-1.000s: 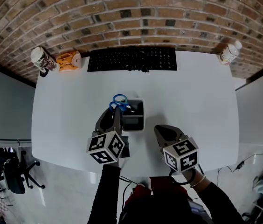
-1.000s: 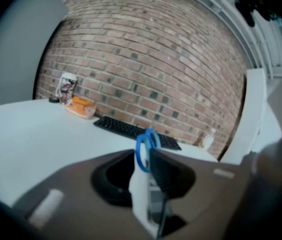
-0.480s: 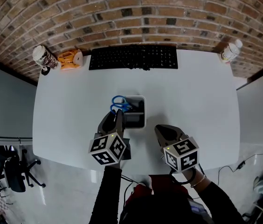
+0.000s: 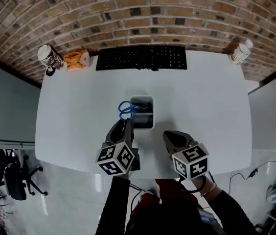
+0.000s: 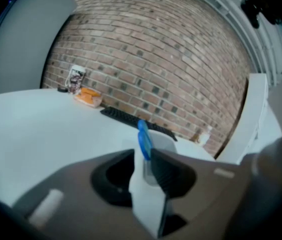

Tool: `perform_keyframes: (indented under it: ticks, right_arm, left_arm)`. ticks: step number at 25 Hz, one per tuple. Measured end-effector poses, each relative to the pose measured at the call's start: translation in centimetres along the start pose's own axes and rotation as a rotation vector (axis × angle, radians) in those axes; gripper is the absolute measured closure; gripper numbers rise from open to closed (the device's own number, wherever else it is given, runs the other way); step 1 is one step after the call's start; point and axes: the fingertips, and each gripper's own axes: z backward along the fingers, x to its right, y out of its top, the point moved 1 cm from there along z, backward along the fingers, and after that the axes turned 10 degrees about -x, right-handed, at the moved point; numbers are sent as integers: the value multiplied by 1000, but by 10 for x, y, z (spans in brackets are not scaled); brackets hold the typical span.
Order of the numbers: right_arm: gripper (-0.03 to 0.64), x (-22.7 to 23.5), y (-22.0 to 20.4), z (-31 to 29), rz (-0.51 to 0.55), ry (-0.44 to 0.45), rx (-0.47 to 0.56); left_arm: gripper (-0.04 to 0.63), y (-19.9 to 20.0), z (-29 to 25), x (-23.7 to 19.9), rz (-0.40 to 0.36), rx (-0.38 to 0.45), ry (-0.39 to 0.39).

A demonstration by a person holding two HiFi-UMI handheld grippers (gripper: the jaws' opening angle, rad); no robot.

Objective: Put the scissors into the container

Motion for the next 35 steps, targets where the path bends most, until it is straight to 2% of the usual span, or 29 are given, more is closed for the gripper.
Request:
perform_keyframes:
  ticks: [12, 19, 23, 30, 35]
  right_arm:
    - [607, -29, -17, 13, 9, 3, 13]
    - [607, -49, -32, 25, 20, -12, 26]
    - [607, -59, -42, 36, 15, -14, 42]
    - [607, -78, -59, 58, 39, -19, 73]
    - [609, -95, -71, 77, 64, -36, 106]
  left_arm:
    - [502, -38, 38, 2, 16, -37, -17]
    - [556, -60, 68, 2, 5, -48, -22]
    - [591, -71, 84, 5, -32, -52, -27]
    - [592, -92, 117, 24, -129, -59, -44]
    - [592, -109, 145, 31, -159, -64, -54]
